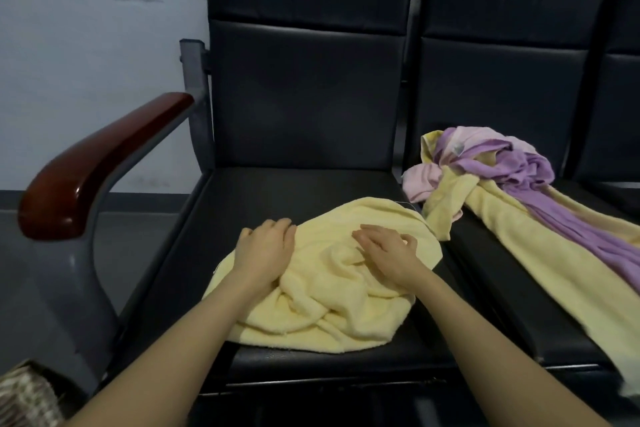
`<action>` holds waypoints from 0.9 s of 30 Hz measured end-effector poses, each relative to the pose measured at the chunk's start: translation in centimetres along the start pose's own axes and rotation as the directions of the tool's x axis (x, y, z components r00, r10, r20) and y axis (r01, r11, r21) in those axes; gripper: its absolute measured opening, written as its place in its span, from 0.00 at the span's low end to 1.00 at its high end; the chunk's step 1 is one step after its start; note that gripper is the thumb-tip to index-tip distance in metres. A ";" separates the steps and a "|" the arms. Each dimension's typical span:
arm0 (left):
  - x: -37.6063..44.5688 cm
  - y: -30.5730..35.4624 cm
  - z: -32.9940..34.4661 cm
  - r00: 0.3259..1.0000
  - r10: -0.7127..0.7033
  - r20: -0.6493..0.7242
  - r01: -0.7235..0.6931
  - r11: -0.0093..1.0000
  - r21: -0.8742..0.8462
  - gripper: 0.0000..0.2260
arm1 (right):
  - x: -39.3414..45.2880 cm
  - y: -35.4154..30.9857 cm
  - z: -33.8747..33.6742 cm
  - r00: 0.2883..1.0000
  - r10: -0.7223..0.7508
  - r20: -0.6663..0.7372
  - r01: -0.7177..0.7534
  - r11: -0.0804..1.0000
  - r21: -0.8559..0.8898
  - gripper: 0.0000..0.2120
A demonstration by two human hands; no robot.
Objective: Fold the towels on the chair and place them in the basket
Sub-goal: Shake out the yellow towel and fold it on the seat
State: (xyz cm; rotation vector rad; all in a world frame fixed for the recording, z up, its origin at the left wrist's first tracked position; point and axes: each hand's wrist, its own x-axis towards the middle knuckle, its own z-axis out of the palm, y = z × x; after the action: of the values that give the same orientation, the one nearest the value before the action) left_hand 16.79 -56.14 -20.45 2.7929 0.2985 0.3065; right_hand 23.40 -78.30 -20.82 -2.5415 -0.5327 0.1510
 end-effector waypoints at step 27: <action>-2.4 7.1 -12.8 0.923 0.062 -0.381 -0.344 0.582 -0.737 0.07 | -6.8 -10.2 -9.6 0.844 -0.039 -0.535 0.450 0.594 0.666 0.04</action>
State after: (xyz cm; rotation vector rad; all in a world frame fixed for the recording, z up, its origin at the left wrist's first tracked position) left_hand 12.62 -59.67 -6.68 1.8529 -0.1053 0.7446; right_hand 15.73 -77.69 -7.32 -1.5244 -0.4825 -0.2958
